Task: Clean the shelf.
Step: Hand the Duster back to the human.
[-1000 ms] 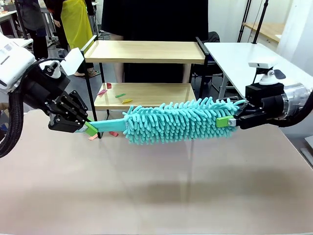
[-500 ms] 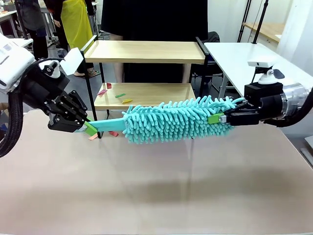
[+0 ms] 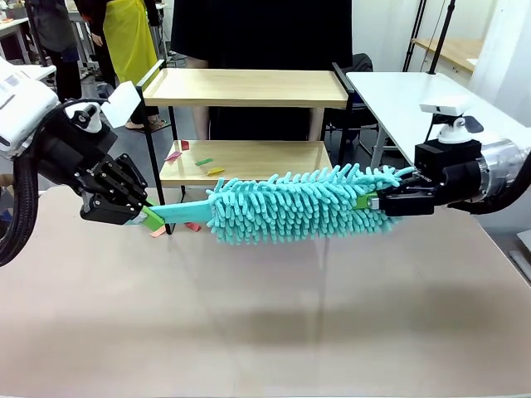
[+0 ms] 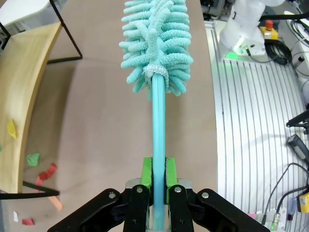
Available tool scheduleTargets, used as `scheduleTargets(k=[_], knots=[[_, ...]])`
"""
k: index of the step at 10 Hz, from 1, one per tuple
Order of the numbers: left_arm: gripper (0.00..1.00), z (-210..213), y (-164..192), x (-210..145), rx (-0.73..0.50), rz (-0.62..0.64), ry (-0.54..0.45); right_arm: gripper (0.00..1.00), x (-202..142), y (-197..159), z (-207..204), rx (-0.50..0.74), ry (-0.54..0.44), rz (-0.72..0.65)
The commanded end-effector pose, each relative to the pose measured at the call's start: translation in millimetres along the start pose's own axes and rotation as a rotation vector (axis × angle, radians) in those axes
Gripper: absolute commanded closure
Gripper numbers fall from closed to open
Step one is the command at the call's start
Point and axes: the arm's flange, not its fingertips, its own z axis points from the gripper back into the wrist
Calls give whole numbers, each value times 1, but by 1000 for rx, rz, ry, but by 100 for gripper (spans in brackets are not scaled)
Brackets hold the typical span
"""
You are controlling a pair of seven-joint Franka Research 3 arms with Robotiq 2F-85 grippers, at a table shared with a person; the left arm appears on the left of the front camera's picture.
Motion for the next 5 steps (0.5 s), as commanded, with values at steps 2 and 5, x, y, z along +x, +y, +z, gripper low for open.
scheduleTargets(k=[2,5], knots=[[87,-1,-1,4,-2,-19,-35,100,-4,15,-9,23,-13,61],[29,5,-5,6,-30,-4,-50,100,1,1,0,-2,2,15]])
